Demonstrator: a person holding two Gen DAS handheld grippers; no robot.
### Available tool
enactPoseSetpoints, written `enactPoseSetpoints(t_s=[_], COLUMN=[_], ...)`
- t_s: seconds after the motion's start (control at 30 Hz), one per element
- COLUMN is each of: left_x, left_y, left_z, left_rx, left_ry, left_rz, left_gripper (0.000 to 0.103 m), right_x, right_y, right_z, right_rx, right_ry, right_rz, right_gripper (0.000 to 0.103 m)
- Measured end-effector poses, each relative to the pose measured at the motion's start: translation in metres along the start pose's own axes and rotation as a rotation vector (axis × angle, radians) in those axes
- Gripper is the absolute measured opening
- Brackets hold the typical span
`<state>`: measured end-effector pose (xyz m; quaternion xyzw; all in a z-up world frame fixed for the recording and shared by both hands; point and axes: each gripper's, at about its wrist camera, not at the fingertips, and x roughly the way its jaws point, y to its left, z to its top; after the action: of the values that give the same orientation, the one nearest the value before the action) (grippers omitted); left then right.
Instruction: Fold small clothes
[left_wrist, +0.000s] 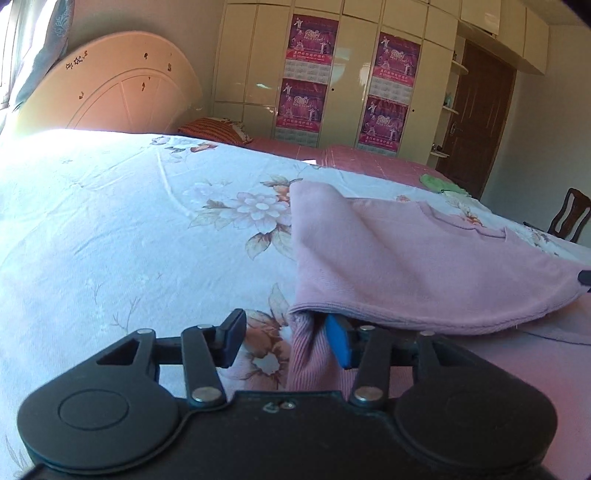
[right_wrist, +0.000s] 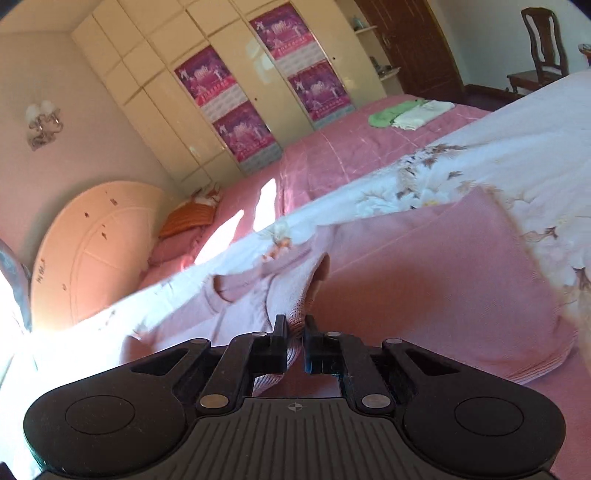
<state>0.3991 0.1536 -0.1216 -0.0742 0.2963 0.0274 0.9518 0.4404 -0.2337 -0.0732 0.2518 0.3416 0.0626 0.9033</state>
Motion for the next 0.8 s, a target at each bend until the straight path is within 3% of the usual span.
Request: enactPoseSetpoints(t_s=[0.1,0.23,0.33,0.43,0.6,0.63,0.67,0.7,0.73,0.8], left_x=[0.001,0.018,0.019,0.011,-0.019,-0.020,-0.018,-0.013,-0.007,0.009], left_y=[-0.007,-0.009,-0.005,0.003,0.013,0.012,0.009,0.005,-0.001,-0.010], left_z=[0.003,0.004,0.004,0.001,0.007,0.011,0.016,0.019,0.023,0.027], left_rx=[0.032,0.036,0.023,0.016,-0.060,-0.067,-0.062,-0.050,-0.034,-0.021], left_ry=[-0.009,0.065,0.072,0.077,-0.009,-0.020,-0.020,-0.015,-0.013,-0.009], left_rz=[-0.022,-0.013,-0.028,-0.056,-0.085,-0.110,-0.128,-0.139,-0.148,-0.180], left_gripper=[0.039,0.029,0.030,0.038,0.040,0.041,0.042,0.042,0.042,0.042], right_x=[0.006,0.002,-0.001,-0.001,-0.007,-0.010,-0.016,-0.021,-0.023,-0.015], right_y=[-0.006,-0.008,-0.011,-0.015,-0.018,-0.020,-0.022,-0.024,-0.028,-0.032], right_z=[-0.004,-0.012,-0.016,-0.018,-0.022,-0.021,-0.019,-0.018,-0.014,-0.007], right_rx=[-0.032,-0.044,-0.042,-0.032,-0.035,-0.021,-0.010,-0.003,0.013,0.046], right_ry=[0.030,0.027,0.024,0.038,0.057,0.042,0.006,-0.035,-0.057,-0.035], right_rz=[-0.012,-0.014,-0.011,-0.015,-0.010,-0.027,-0.061,-0.083,-0.059,-0.042], right_gripper=[0.008,0.008,0.008,0.008,0.008,0.011,0.031,0.043,0.050,0.050])
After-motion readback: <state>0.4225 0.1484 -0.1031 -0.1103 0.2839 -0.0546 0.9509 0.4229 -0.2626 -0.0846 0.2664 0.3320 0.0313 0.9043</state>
